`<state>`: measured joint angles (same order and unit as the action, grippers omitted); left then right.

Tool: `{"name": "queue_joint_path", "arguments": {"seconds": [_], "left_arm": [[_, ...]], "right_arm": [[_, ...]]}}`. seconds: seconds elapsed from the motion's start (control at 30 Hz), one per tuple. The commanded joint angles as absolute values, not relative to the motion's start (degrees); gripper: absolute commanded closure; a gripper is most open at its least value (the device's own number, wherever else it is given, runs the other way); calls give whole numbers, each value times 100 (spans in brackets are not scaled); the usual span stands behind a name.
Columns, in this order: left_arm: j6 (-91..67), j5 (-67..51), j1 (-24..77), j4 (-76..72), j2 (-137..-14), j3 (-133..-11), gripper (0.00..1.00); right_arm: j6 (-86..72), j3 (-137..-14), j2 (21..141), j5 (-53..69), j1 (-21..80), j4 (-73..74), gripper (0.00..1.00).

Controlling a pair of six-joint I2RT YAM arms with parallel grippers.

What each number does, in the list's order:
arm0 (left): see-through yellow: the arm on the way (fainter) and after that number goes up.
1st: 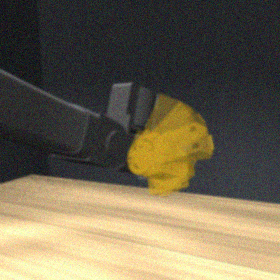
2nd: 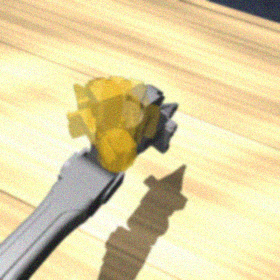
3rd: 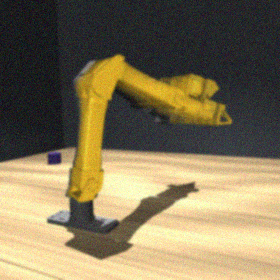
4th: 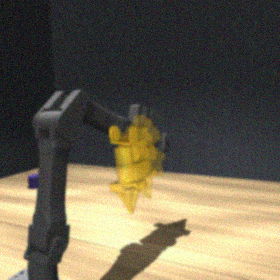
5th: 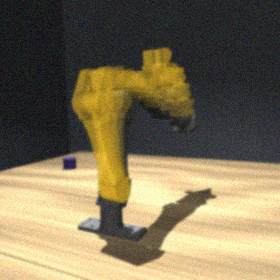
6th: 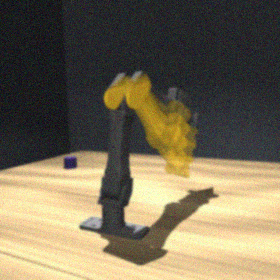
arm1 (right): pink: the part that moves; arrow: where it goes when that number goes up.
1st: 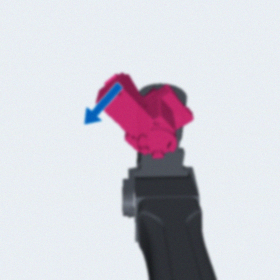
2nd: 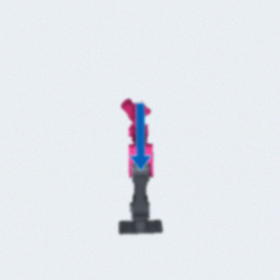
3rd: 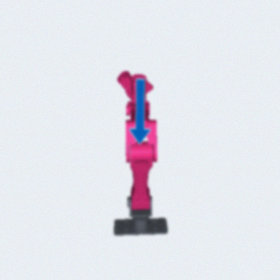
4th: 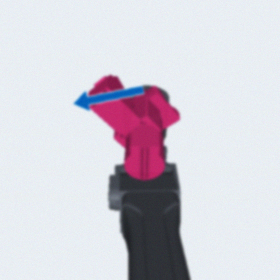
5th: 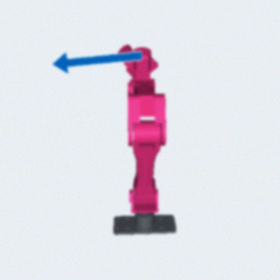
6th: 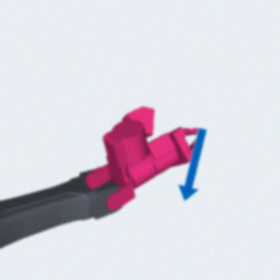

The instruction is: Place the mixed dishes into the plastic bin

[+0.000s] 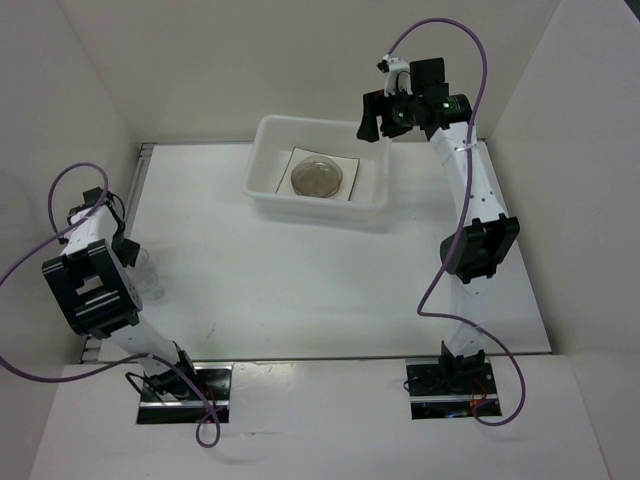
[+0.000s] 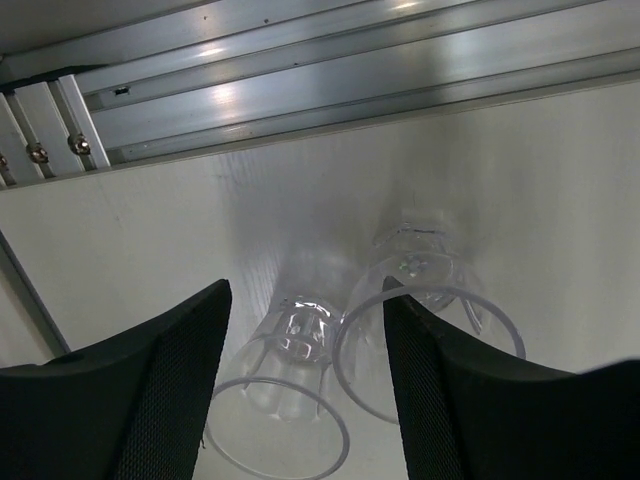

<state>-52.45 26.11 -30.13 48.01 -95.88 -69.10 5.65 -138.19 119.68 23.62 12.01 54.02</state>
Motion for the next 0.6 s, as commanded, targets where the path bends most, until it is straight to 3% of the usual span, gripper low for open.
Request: {"name": "queue_joint_path", "arguments": {"seconds": [0.0,0.07,0.13,0.2,0.23,0.3,0.57], "left_arm": [[-5125,2522,-3032,4615,-9677,-6979,30],[-5063,2461,-3032,4553,-9729,-6979,31],[-4967,2408,-3032,4500,-9729,-6926,42],[-4861,2233,-3032,4386,-9729,-6926,61],[-4747,2180,-3032,4307,-9729,-6926,81],[-4658,1952,-3032,4052,-9467,-6759,100],[-4886,2346,-3032,4368,-8588,-7452,100]], "right_arm": [[642,-13764,11531,2268,1230,5362,22],[642,-13764,11531,2268,1230,5361,22],[642,-13764,11531,2268,1230,5361,22],[642,-13764,11531,2268,1230,5361,22],[642,-13764,11531,2268,1230,5361,22],[642,-13711,11479,2268,1230,5361,22],[642,-13711,11479,2268,1230,5361,22]]}}
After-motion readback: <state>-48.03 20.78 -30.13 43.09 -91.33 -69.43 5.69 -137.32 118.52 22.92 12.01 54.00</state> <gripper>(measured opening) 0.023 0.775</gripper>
